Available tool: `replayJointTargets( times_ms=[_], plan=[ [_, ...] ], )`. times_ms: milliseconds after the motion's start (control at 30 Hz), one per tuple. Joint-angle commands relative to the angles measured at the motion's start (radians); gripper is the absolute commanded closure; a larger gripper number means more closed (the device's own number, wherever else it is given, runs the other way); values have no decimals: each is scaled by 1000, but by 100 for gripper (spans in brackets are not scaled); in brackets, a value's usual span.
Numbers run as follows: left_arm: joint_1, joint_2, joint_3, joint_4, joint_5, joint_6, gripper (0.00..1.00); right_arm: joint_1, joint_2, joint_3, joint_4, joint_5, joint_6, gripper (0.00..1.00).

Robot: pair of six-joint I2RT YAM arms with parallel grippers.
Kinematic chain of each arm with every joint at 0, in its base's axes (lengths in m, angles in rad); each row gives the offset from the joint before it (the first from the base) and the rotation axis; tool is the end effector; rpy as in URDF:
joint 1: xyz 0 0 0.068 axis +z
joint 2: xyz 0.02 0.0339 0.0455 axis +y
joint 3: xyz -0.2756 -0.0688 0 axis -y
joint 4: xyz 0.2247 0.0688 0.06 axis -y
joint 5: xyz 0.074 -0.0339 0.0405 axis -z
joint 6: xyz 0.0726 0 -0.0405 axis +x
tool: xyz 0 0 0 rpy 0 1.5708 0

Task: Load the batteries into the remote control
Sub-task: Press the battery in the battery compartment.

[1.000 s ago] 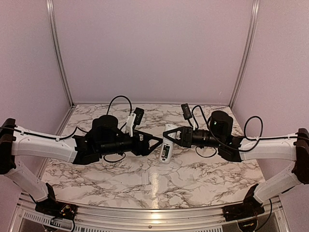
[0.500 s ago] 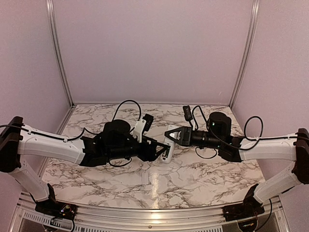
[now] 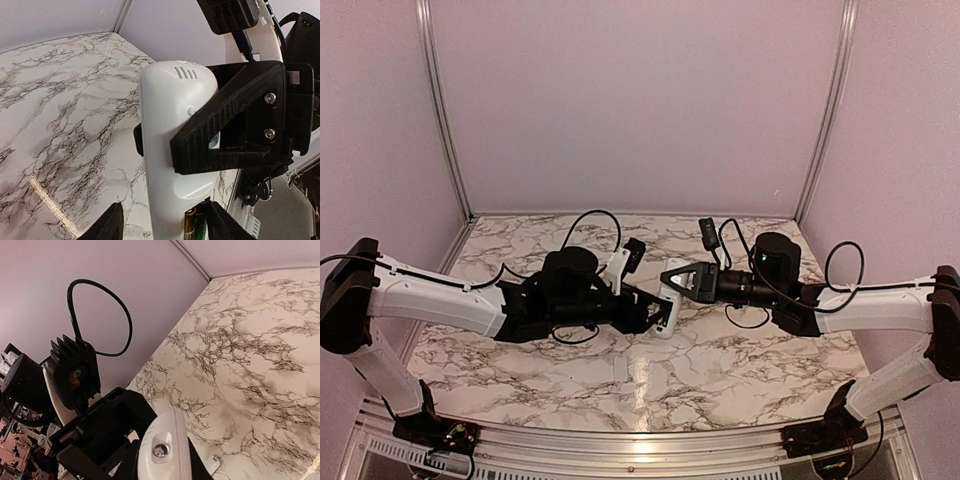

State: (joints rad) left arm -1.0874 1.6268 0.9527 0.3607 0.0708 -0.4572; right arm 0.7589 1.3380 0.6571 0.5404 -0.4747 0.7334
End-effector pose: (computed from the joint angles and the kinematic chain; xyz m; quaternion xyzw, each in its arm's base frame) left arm 0.1757 -0.3457 0.2501 0.2703 0.7620 -0.4306 0.4010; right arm 0.1992 0.2346 0.2674 -0.1635 0.7318 0.5630 0.3475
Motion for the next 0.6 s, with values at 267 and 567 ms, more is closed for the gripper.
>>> replayJointTargets(
  times_ms=[267, 567],
  plan=[
    [33, 31, 4, 32, 41, -46, 65, -3, -23, -8, 88, -44, 11, 100],
    [46, 32, -5, 45, 72, -57, 55, -3, -24, -18, 115, -54, 17, 100]
  ],
)
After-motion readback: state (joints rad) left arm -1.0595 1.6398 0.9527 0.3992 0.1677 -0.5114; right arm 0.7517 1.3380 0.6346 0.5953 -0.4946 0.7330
